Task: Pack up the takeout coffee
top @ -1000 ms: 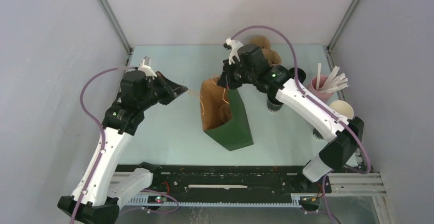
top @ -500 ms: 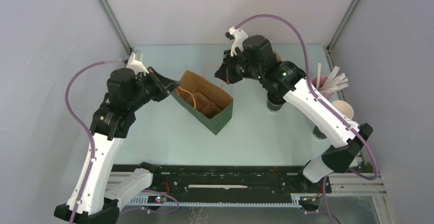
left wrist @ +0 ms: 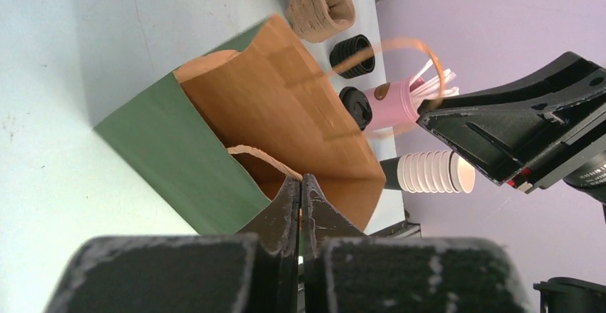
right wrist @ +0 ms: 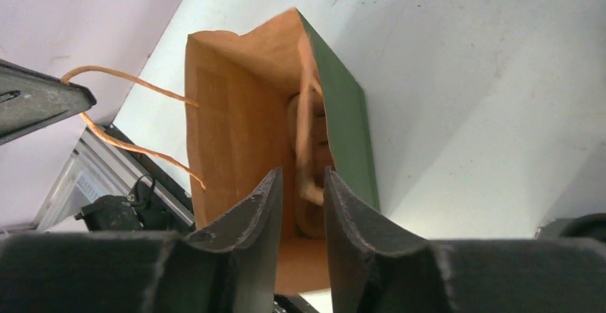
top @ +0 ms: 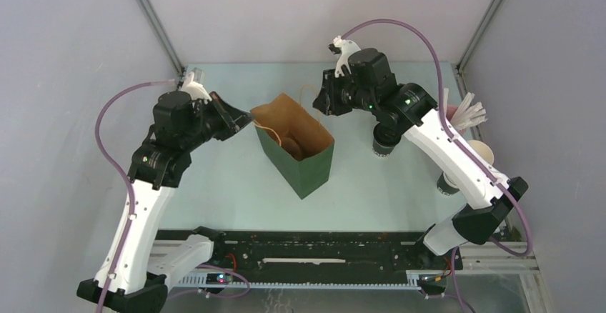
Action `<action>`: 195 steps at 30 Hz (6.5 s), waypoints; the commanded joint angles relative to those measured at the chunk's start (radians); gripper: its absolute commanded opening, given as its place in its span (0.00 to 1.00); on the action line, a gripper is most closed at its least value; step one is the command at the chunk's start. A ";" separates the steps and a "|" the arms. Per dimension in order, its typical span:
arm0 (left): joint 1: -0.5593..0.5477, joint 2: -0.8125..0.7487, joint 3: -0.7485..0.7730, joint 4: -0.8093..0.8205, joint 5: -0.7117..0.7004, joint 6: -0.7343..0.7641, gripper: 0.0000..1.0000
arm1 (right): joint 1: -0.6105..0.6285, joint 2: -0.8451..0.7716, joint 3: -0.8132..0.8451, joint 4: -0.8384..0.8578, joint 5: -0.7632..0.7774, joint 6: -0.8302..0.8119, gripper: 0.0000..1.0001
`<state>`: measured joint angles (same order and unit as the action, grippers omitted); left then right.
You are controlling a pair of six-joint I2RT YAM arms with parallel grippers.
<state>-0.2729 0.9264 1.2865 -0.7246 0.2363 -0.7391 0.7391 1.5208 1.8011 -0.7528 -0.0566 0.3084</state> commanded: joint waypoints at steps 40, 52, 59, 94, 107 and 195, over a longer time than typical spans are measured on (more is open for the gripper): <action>0.008 -0.027 -0.036 0.028 0.081 0.093 0.00 | -0.449 -0.083 -0.504 0.035 0.189 -0.099 1.00; 0.008 -0.026 -0.044 0.025 0.081 0.103 0.00 | -0.451 0.048 -0.502 0.095 0.276 -0.145 1.00; 0.008 -0.027 -0.042 0.024 0.081 0.103 0.00 | -0.455 0.061 -0.503 0.101 0.268 -0.150 1.00; 0.007 -0.042 -0.049 0.019 0.085 0.097 0.00 | -0.474 -0.001 -0.551 0.065 0.206 -0.118 0.83; 0.008 -0.049 -0.049 0.019 0.085 0.094 0.00 | -0.478 0.024 -0.551 0.082 0.211 -0.124 0.86; 0.008 -0.154 -0.062 -0.103 -0.214 -0.499 1.00 | 0.276 -0.157 -0.080 0.114 0.244 -0.226 0.55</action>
<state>-0.2718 0.7845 1.1763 -0.8291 0.1551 -1.0191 1.0267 1.3987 1.7382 -0.6884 0.1963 0.0765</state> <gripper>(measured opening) 0.987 0.759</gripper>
